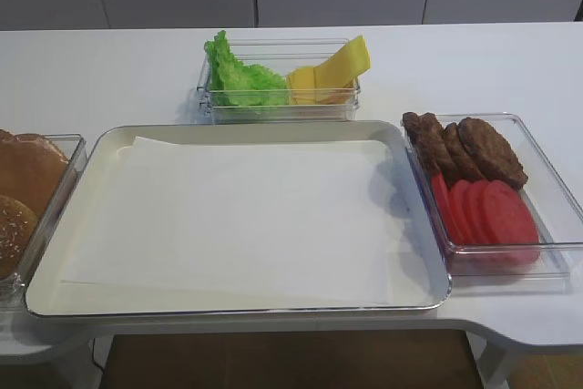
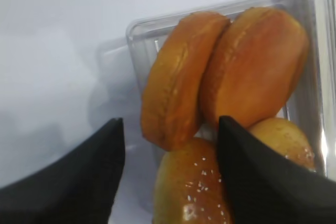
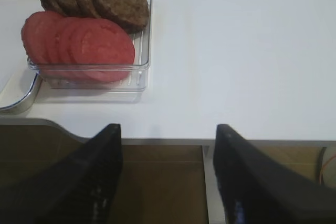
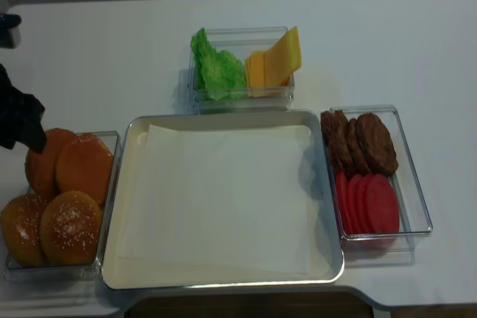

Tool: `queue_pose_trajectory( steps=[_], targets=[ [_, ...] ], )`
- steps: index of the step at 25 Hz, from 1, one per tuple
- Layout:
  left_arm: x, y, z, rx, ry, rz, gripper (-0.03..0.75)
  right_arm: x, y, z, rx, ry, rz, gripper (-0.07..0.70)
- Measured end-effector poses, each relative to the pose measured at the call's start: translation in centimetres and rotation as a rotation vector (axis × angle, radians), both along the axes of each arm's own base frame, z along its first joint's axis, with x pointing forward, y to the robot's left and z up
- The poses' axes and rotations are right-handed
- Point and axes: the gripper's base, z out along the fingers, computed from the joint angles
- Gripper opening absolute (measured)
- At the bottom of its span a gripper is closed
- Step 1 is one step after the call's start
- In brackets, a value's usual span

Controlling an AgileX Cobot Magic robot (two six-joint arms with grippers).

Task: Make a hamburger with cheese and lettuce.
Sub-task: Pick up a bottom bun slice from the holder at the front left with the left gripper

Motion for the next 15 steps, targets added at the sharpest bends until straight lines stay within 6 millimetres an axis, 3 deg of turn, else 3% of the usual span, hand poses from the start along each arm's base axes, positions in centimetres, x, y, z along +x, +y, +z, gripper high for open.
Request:
queue_pose_trajectory(
  steps=[15],
  targets=[
    [1.2, 0.8, -2.6, -0.052, 0.066, 0.020, 0.416, 0.0, 0.0, 0.0, 0.015, 0.001, -0.010, 0.440]
  ],
)
